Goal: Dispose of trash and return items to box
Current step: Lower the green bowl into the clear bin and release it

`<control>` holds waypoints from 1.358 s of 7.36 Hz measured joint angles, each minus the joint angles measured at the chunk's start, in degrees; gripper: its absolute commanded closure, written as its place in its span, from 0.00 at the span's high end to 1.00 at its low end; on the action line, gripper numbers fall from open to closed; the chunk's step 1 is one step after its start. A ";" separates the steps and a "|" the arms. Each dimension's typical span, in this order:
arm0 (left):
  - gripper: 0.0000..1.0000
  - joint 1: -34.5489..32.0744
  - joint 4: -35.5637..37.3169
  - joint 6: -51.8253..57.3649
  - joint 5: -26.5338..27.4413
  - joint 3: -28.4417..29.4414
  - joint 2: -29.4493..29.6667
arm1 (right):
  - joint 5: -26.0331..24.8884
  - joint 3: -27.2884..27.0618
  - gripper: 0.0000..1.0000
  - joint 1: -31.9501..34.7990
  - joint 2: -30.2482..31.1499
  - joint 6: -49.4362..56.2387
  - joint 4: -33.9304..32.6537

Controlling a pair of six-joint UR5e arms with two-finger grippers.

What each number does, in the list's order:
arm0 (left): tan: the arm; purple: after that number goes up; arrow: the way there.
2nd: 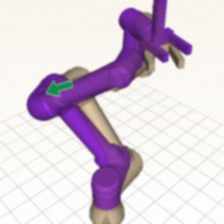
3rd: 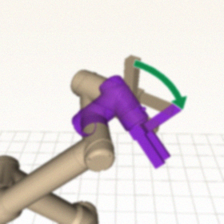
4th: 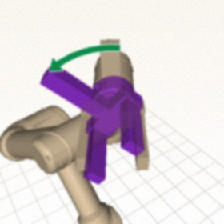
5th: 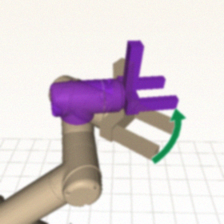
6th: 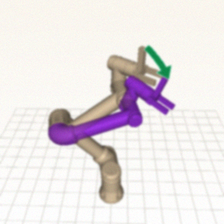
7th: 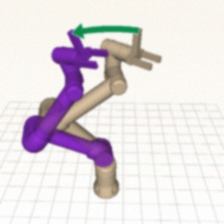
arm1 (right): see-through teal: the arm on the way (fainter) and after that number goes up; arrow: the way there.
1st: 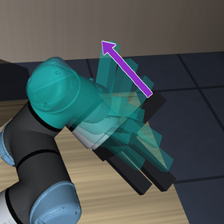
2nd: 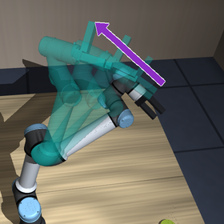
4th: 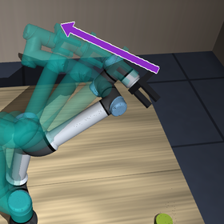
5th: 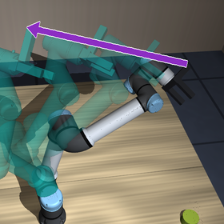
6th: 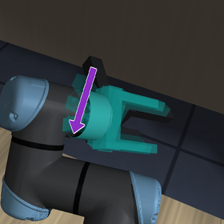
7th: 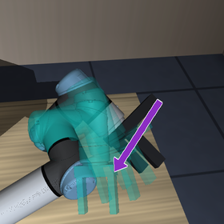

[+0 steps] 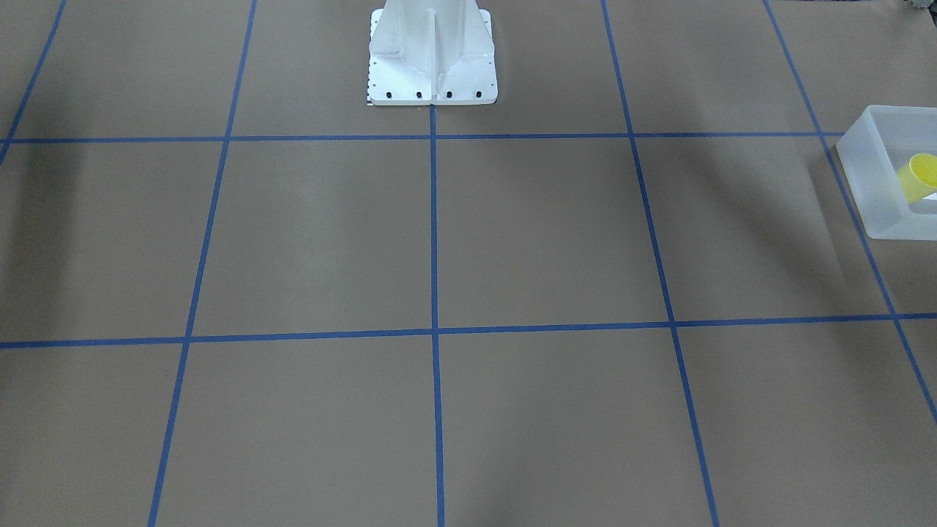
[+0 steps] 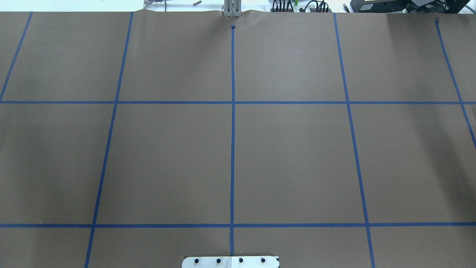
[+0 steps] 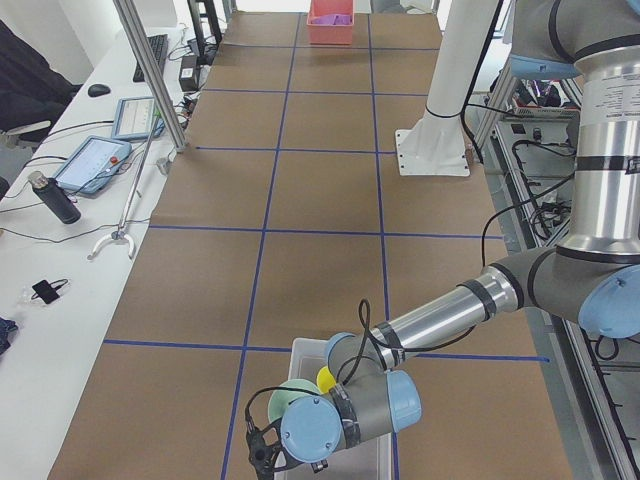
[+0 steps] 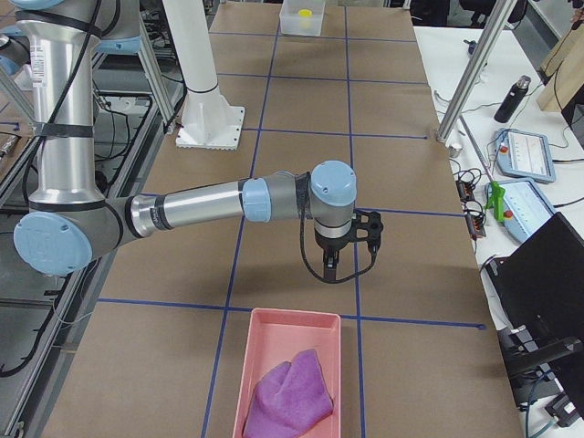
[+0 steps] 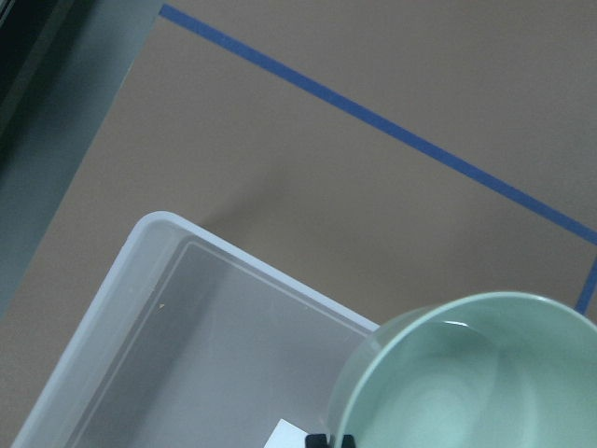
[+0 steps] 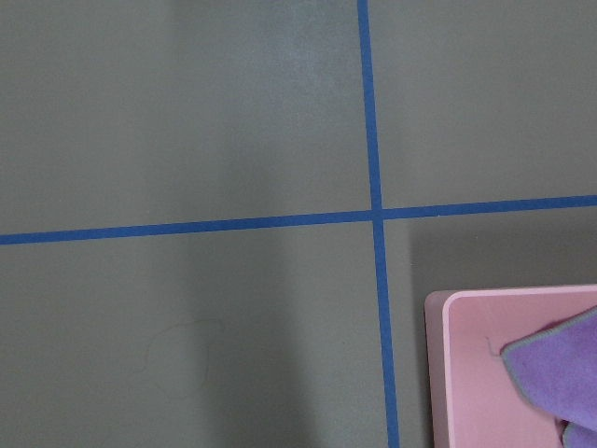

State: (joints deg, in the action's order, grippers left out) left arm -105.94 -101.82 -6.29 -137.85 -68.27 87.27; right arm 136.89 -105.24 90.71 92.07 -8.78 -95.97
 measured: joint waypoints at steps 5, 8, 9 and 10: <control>0.00 0.15 -3.30 -1.00 6.05 0.32 -3.99 | -0.05 -0.14 1.00 -0.18 0.15 -0.01 0.00; 0.99 0.31 -3.74 -2.06 5.62 0.26 -4.18 | -0.05 -0.08 1.00 -0.25 0.21 -0.01 0.07; 0.99 0.33 -4.33 -2.11 5.46 0.25 -4.23 | -0.05 -0.10 1.00 -0.27 0.22 -0.01 0.08; 0.99 0.35 -5.44 -2.12 5.12 0.18 -4.26 | -0.03 -0.12 1.00 -0.27 0.22 -0.01 0.08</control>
State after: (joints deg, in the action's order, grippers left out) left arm -105.59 -107.26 -8.41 -132.73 -68.09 83.00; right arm 136.86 -105.37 90.44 92.28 -8.79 -95.89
